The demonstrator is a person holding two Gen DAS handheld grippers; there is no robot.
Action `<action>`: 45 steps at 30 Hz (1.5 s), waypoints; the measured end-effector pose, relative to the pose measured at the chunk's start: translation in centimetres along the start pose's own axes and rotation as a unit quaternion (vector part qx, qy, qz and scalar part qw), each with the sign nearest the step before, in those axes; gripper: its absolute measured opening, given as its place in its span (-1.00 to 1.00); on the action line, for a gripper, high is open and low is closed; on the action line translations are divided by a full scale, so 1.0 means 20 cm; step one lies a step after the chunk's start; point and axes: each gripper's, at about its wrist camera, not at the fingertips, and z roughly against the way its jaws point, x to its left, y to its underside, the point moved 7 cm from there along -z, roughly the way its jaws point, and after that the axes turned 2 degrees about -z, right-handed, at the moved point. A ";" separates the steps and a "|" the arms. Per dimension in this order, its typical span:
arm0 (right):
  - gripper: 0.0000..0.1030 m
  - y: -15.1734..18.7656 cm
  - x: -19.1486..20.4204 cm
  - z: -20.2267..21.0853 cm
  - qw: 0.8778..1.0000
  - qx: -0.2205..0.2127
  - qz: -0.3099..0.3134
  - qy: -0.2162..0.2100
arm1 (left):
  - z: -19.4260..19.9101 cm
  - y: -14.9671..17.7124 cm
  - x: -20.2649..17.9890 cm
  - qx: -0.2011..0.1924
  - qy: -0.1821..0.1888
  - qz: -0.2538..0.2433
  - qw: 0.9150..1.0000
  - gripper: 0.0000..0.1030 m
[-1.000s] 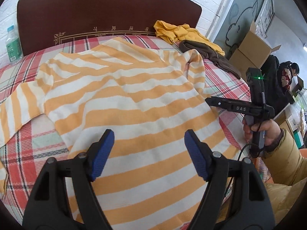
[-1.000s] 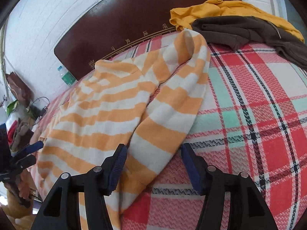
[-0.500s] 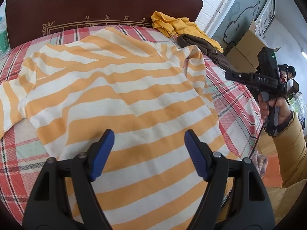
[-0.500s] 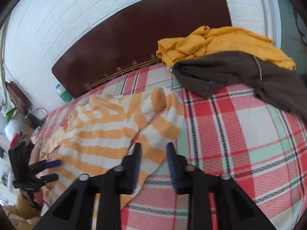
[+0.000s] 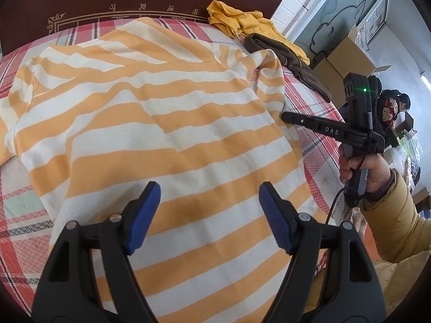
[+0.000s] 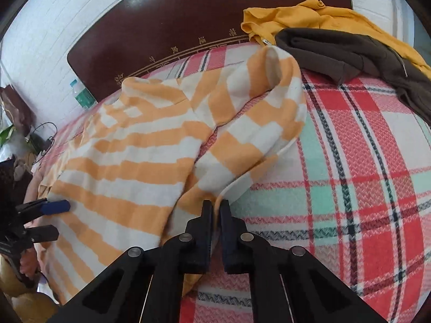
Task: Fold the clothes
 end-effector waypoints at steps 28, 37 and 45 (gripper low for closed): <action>-0.18 -0.59 0.10 0.29 0.984 -0.084 0.156 0.030 | -0.10 -0.69 0.47 -0.019 -0.088 0.005 0.996 0.49; -0.18 -0.84 0.49 -0.56 0.975 0.061 0.196 -0.083 | -0.17 -0.73 0.76 -0.001 -0.099 0.057 0.993 0.49; -0.36 -0.79 0.53 -0.76 0.958 0.086 0.270 -0.042 | -0.18 -0.71 0.82 0.010 -0.104 0.048 0.993 0.49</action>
